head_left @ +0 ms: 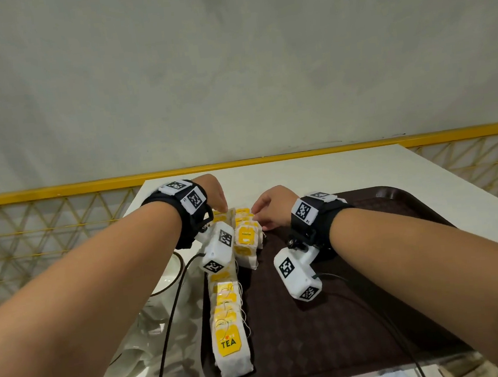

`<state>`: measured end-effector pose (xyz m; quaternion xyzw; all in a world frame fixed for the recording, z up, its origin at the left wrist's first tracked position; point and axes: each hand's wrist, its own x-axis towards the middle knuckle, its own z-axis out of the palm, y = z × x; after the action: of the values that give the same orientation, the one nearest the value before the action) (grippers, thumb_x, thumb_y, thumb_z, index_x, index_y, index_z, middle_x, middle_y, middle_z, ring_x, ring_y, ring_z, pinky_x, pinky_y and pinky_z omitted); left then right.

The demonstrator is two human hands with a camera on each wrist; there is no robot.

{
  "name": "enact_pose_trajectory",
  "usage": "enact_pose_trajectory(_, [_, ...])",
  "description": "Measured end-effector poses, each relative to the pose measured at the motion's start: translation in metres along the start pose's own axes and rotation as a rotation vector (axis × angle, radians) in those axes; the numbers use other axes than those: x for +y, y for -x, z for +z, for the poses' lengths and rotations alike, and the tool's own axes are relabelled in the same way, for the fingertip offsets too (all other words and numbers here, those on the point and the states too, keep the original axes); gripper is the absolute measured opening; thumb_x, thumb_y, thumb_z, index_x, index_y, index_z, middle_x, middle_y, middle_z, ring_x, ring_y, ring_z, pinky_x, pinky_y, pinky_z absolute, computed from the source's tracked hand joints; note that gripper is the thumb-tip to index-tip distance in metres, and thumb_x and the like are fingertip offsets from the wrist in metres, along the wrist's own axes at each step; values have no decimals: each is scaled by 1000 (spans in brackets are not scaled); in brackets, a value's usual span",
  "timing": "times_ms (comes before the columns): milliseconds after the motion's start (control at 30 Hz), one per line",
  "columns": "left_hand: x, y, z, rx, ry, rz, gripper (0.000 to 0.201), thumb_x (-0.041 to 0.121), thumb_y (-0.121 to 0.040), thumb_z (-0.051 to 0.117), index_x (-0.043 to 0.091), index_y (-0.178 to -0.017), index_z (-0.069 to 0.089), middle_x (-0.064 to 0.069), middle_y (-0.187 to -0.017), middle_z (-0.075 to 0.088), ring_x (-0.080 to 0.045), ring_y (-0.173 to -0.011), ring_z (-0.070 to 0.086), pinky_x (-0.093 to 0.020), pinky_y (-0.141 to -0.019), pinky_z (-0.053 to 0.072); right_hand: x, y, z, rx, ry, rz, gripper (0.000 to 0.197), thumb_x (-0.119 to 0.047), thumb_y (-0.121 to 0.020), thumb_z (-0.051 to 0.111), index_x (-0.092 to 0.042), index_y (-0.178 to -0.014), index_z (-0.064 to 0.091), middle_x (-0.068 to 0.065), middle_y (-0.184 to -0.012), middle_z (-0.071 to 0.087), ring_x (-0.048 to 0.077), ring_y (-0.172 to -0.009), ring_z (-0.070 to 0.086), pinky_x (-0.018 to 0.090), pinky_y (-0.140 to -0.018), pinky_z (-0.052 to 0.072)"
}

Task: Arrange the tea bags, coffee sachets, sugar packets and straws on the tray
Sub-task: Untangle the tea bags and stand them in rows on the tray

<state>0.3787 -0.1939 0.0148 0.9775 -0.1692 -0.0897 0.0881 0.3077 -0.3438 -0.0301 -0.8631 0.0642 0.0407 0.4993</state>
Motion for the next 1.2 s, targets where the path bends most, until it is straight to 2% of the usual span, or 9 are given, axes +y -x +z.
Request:
enact_pose_trajectory(100, [5, -1, 2, -16, 26, -4, 28, 21, -84, 71, 5, -107, 72, -9, -109, 69, -19, -86, 58, -26, -71, 43, -5, -5, 2, 43, 26, -23, 19, 8, -79, 70, -9, -72, 64, 12, -75, 64, 30, -73, 65, 45, -81, 58])
enact_pose_trajectory(233, [11, -5, 8, -43, -56, 4, 34, 27, -85, 69, 6, -112, 70, -8, -114, 68, -21, -102, 62, -28, -80, 45, -9, -9, 5, 71, 48, -46, 26, 11, -77, 69, -12, -66, 61, 14, -78, 64, 34, -80, 68, 46, -78, 59])
enact_pose_trajectory(433, [11, -11, 14, -62, -177, -11, 41, 42, -84, 67, 8, -106, 71, -7, -109, 70, -24, -100, 64, -32, -90, 50, -8, -15, 5, 61, 43, -53, 26, 10, -79, 69, -12, -67, 61, 9, -73, 62, 28, -70, 64, 41, -72, 60])
enact_pose_trajectory(533, [11, -16, 11, -81, -162, -19, 36, 31, -87, 67, 4, -111, 69, -10, -113, 68, -23, -97, 61, -31, -87, 47, -5, -15, 4, 49, 52, -58, 24, 6, -80, 70, -13, -68, 61, 6, -73, 62, 21, -63, 62, 31, -65, 60])
enact_pose_trajectory(667, [13, -18, 8, -84, -161, -12, 35, 24, -92, 61, 3, -119, 64, -10, -122, 64, -24, -112, 58, -30, -91, 45, -2, -14, 4, 31, 36, -42, 21, 2, -83, 69, -11, -69, 61, 7, -71, 61, 22, -64, 62, 33, -66, 59])
enact_pose_trajectory(800, [12, -19, 8, -77, -156, -35, 30, 21, -90, 64, 4, -113, 68, -9, -116, 66, -25, -110, 60, -30, -85, 45, -2, -14, 5, 22, -38, 14, 27, 2, -92, 56, -7, -67, 58, 12, -69, 59, 19, -57, 57, 26, -52, 55])
enact_pose_trajectory(1000, [-3, -37, 19, -9, -192, -62, 35, 35, -73, 76, 13, -99, 71, 7, -85, 65, -15, -83, 62, -30, -80, 52, 3, -14, 4, -29, 56, -35, 20, 0, -87, 62, -11, -70, 62, 12, -77, 64, 27, -70, 64, 44, -79, 59])
enact_pose_trajectory(1100, [4, -26, 9, -28, -156, -72, 16, 18, -82, 70, 9, -95, 69, -2, -95, 66, -21, -89, 62, -30, -83, 50, 7, -14, 4, -37, 49, -45, 19, 1, -87, 64, -11, -72, 62, 9, -74, 61, 22, -64, 61, 35, -70, 59])
enact_pose_trajectory(1200, [6, -22, -1, -15, -115, -76, 29, 19, -83, 70, 3, -107, 70, -10, -110, 69, -25, -101, 64, -33, -85, 51, 9, -15, 5, -59, 94, -55, 11, -3, -86, 66, -9, -77, 64, 8, -77, 61, 23, -73, 62, 32, -68, 58])
